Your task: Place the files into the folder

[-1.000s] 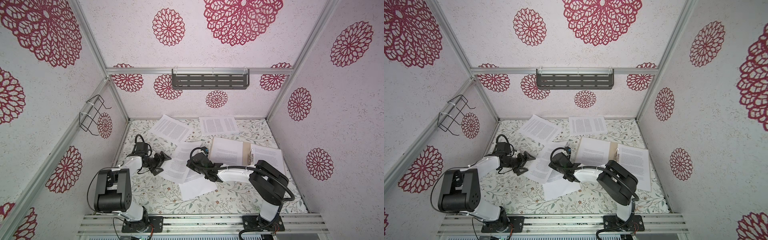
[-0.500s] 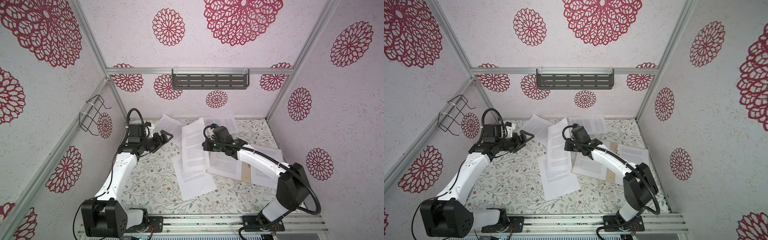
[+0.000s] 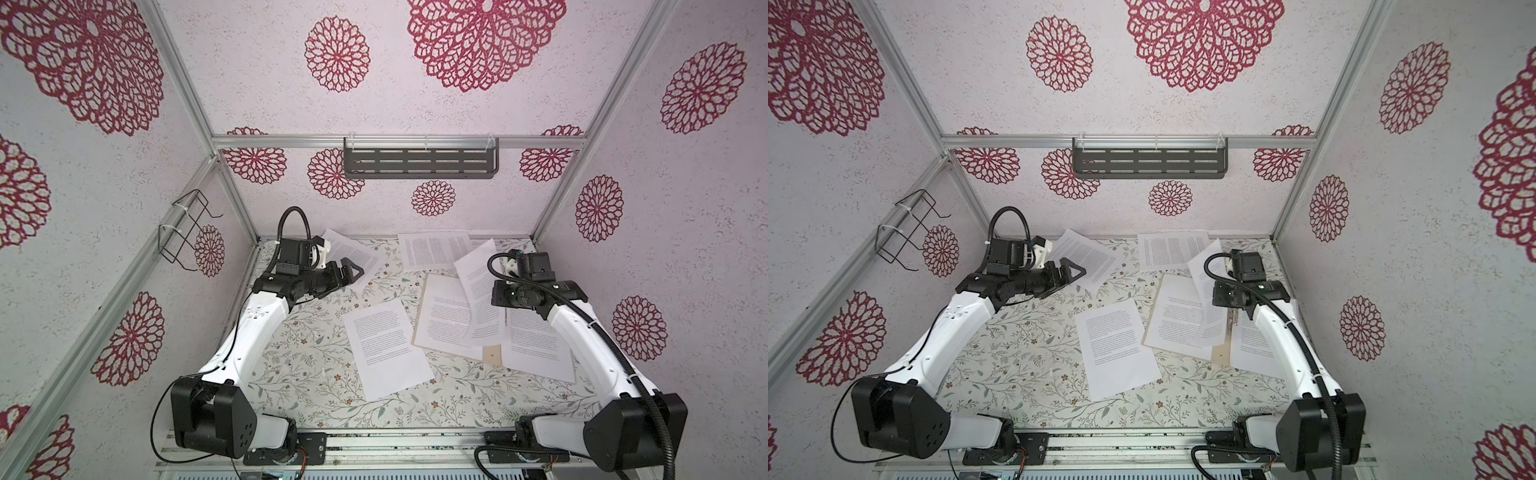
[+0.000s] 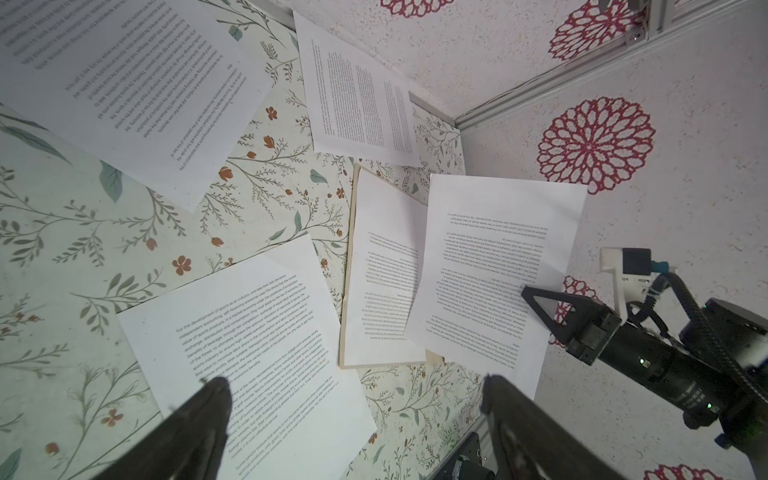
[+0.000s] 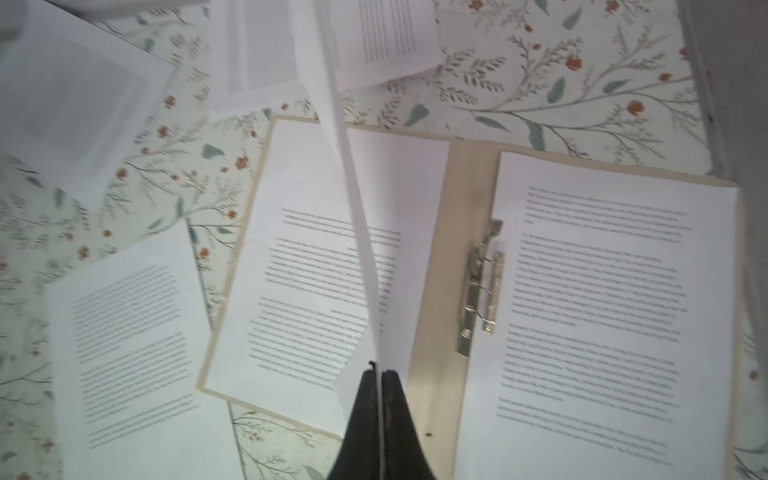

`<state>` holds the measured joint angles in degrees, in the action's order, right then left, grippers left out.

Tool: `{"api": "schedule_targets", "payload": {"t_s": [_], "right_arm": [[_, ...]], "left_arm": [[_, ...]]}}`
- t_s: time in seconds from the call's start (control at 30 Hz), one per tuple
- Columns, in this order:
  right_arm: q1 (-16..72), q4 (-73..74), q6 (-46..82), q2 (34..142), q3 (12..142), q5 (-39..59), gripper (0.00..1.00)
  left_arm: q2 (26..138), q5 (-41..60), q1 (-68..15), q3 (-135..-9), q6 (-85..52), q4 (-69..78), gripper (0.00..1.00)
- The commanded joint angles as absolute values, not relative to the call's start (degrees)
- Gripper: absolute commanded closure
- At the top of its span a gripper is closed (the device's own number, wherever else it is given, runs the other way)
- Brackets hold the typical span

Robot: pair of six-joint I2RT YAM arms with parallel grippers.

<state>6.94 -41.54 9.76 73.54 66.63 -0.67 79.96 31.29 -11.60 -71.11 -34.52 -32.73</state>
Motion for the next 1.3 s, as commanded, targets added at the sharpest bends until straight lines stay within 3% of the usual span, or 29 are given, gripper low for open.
{"api": "schedule_targets", "payload": {"t_s": [0.0, 0.33, 0.57, 0.7, 1.27], "right_arm": [[3.4, -44.83, 2.77, 72.11, 65.69, -8.75, 1.0], [-3.85, -36.18, -6.4, 69.85, 59.61, -12.04, 1.0], [-6.73, -29.8, -9.69, 67.28, 56.07, -11.95, 1.0], [-8.45, -32.99, -12.56, 70.49, 57.62, -9.84, 1.0], [-15.44, -32.96, -19.49, 78.19, 58.4, -16.74, 1.0]], "left_arm": [[77.1, 31.31, -14.67, -70.02, -31.45, -32.41, 0.03], [65.01, 38.03, -18.91, -56.13, -32.95, -12.11, 0.03], [63.17, 37.13, -19.06, -55.41, -32.1, -12.35, 0.03], [62.4, 37.01, -19.11, -55.54, -32.1, -12.58, 0.03], [61.75, 36.83, -19.55, -55.5, -32.21, -12.63, 0.03]]}}
